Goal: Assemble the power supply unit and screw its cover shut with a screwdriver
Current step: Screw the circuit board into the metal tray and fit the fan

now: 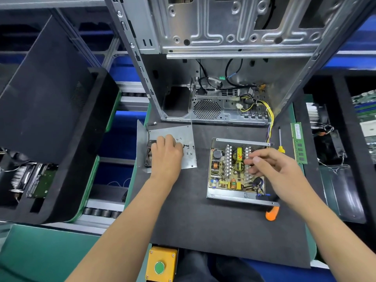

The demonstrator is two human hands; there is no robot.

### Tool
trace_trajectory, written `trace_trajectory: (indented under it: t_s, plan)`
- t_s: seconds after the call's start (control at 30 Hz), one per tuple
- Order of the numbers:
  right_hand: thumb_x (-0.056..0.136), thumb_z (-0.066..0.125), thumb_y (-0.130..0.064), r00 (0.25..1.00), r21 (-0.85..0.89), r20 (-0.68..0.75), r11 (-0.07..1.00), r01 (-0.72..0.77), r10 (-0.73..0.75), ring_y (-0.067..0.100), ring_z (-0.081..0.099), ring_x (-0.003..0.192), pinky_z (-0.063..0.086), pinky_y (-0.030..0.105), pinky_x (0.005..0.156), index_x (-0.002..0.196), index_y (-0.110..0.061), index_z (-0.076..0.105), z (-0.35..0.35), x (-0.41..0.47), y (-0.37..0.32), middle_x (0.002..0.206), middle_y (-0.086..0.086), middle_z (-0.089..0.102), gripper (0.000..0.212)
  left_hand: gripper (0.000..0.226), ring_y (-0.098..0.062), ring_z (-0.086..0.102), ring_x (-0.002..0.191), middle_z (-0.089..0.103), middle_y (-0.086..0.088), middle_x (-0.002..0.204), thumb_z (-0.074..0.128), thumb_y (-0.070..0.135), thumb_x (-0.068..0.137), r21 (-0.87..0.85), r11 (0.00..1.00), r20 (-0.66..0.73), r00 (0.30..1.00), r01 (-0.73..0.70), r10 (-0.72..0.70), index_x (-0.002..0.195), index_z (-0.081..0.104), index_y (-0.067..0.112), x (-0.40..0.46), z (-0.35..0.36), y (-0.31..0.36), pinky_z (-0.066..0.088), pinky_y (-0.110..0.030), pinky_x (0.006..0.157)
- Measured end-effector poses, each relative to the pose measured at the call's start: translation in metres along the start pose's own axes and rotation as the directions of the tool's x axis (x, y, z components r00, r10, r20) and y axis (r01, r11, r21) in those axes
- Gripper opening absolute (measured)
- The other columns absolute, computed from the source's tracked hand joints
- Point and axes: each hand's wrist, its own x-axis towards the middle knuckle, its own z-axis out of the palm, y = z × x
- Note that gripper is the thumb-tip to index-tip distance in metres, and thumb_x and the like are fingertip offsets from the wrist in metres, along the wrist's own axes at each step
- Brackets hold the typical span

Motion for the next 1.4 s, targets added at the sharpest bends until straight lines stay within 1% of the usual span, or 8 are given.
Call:
trace_trajectory:
  t_s: [0.17, 0.6, 0.7, 0.8, 0.97, 1.13, 1.3, 1.4]
  plan:
    - [0.098, 0.057, -0.009, 1.000, 0.013, -0.005, 1.000, 0.014, -0.014, 0.017, 0.070, 0.080, 0.053, 0.015, 0.069, 0.101, -0.015, 0.070, -0.002, 0.000, -0.001, 0.095, 0.002, 0.076, 0.014, 0.033, -0.028, 0.054, 0.067, 0.056, -0.002, 0.065, 0.089, -0.002, 0.058, -0.035, 0.995, -0.075, 0.993, -0.096, 0.093, 0.068, 0.062, 0.012, 0.003, 0.006, 0.003, 0.036, -0.035, 0.056]
    - [0.098, 0.057, -0.007, 1.000, 0.010, -0.015, 1.000, -0.002, 0.002, 0.015, 0.071, 0.080, 0.052, 0.015, 0.070, 0.101, -0.015, 0.069, -0.003, -0.003, -0.001, 0.096, 0.000, 0.076, 0.015, 0.034, -0.030, 0.050, 0.060, 0.052, -0.005, 0.051, 0.083, -0.017, 0.051, -0.231, 0.957, -0.004, 0.984, -0.173, 0.177, 0.061, 0.060, 0.006, 0.008, 0.015, 0.005, 0.029, -0.033, 0.055]
    - [0.097, 0.057, -0.006, 1.000, 0.020, -0.021, 1.000, -0.007, 0.007, 0.015, 0.070, 0.078, 0.051, 0.014, 0.069, 0.100, -0.014, 0.069, -0.002, -0.004, -0.001, 0.095, 0.002, 0.076, 0.014, 0.027, -0.031, 0.048, 0.062, 0.054, -0.011, 0.052, 0.077, -0.013, 0.061, -0.279, 0.949, 0.046, 0.985, -0.148, 0.167, 0.061, 0.055, 0.003, 0.011, 0.014, 0.008, 0.039, -0.038, 0.055]
    - [0.097, 0.057, -0.005, 1.000, 0.025, -0.020, 1.000, -0.013, 0.013, 0.015, 0.070, 0.077, 0.051, 0.014, 0.069, 0.100, -0.011, 0.068, -0.001, -0.006, -0.001, 0.095, 0.002, 0.076, 0.013, 0.011, -0.030, 0.043, 0.076, 0.061, -0.015, 0.067, 0.067, -0.003, 0.081, -0.324, 0.942, 0.096, 0.987, -0.089, 0.126, 0.075, 0.059, 0.001, 0.013, 0.017, 0.009, 0.040, -0.044, 0.069]
    - [0.097, 0.057, -0.004, 1.000, 0.035, -0.024, 0.999, -0.010, 0.011, 0.014, 0.070, 0.077, 0.050, 0.014, 0.069, 0.101, -0.010, 0.069, -0.004, -0.008, -0.001, 0.094, 0.004, 0.076, 0.013, 0.013, -0.035, 0.047, 0.072, 0.061, -0.016, 0.063, 0.070, -0.010, 0.072, -0.429, 0.903, 0.035, 0.998, -0.029, 0.048, 0.071, 0.060, -0.002, 0.008, 0.014, 0.008, 0.046, -0.046, 0.064]
    - [0.097, 0.057, -0.004, 0.999, 0.054, -0.033, 0.998, -0.008, 0.009, 0.014, 0.069, 0.076, 0.050, 0.013, 0.068, 0.101, -0.010, 0.069, -0.006, -0.008, 0.000, 0.094, 0.005, 0.076, 0.013, 0.013, -0.037, 0.054, 0.070, 0.063, -0.013, 0.062, 0.071, -0.013, 0.066, -0.403, 0.915, -0.034, 0.999, -0.030, 0.018, 0.074, 0.070, -0.003, -0.004, 0.014, 0.004, 0.052, -0.047, 0.064]
    - [0.097, 0.057, -0.004, 1.000, 0.055, -0.025, 0.998, -0.008, 0.009, 0.013, 0.069, 0.075, 0.050, 0.013, 0.067, 0.099, -0.012, 0.069, -0.003, -0.009, 0.001, 0.093, 0.004, 0.076, 0.015, 0.009, -0.035, 0.052, 0.068, 0.056, -0.015, 0.058, 0.071, -0.010, 0.071, -0.351, 0.935, -0.009, 0.998, -0.056, 0.057, 0.069, 0.071, -0.002, -0.003, 0.013, 0.004, 0.049, -0.047, 0.063]
    - [0.097, 0.057, -0.004, 1.000, 0.052, -0.024, 0.999, -0.010, 0.011, 0.013, 0.069, 0.075, 0.050, 0.013, 0.067, 0.099, -0.011, 0.069, -0.002, -0.010, 0.001, 0.093, 0.004, 0.076, 0.014, 0.014, -0.032, 0.047, 0.080, 0.061, -0.018, 0.070, 0.062, -0.003, 0.086, -0.352, 0.935, 0.057, 0.996, -0.040, 0.064, 0.076, 0.072, -0.003, 0.005, 0.018, 0.005, 0.042, -0.043, 0.075]
